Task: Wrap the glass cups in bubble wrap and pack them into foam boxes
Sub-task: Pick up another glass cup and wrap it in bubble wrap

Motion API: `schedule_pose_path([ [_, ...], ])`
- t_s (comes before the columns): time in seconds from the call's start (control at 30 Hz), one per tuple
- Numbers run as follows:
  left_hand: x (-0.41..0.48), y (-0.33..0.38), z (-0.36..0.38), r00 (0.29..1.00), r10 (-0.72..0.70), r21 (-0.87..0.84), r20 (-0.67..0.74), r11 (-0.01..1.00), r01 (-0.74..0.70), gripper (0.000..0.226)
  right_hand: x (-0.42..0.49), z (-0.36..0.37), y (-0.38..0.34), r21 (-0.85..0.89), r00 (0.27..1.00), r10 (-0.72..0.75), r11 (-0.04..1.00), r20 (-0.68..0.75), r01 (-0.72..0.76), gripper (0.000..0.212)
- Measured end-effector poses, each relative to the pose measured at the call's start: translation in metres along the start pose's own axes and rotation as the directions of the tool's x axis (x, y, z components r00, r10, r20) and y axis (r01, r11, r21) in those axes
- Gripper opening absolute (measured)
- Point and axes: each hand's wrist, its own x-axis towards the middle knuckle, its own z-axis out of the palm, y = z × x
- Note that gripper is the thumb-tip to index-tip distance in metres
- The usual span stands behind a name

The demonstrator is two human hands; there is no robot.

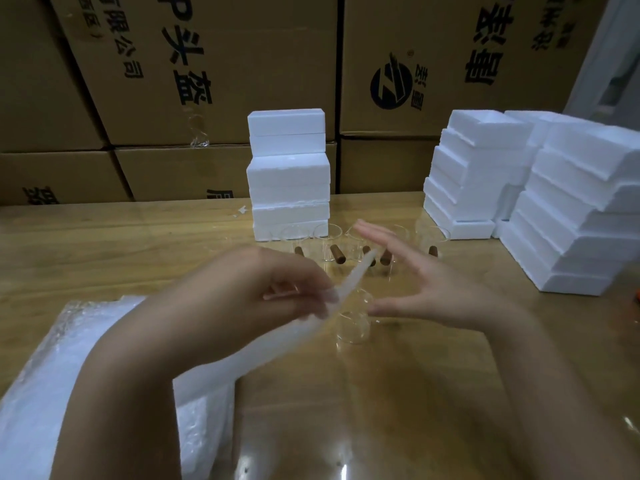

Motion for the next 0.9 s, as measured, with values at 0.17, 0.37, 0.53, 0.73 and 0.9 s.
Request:
schedule_pose_path([
  [0.17, 0.002, -0.006, 0.001, 0.979, 0.152, -0.145, -0.135, 0.975, -0.171, 0.018, -0.008, -0.025, -0.013, 0.009, 0.996, 0.021, 1.0, 0.083, -0.022, 0.025],
  [0.37, 0.022, -0.02, 0.014, 0.934, 0.017, -0.227, -0.357, 0.968, -0.104, 0.011, -0.009, -0.029, -0.01, 0.169, 0.999, 0.02, 0.985, -0.029, -0.015, 0.006],
  [0.53, 0.032, -0.041, 0.019, 0.965, -0.18, -0.276, -0.191, 0.953, 0.123, 0.051, -0.005, -0.032, -0.002, 0.176, 0.985, 0.051, 0.984, -0.165, -0.021, 0.017],
  [0.73, 0.03, -0.061, 0.019, 0.93, -0.309, -0.244, -0.199, 0.935, 0.258, 0.04, -0.002, -0.032, 0.004, 0.203, 0.969, 0.079, 0.979, -0.235, -0.031, 0.033],
  [0.9, 0.036, -0.063, 0.024, 0.853, -0.228, -0.143, -0.469, 0.973, 0.182, 0.034, 0.003, -0.025, 0.005, 0.148, 0.946, 0.119, 0.986, -0.301, -0.077, 0.037],
])
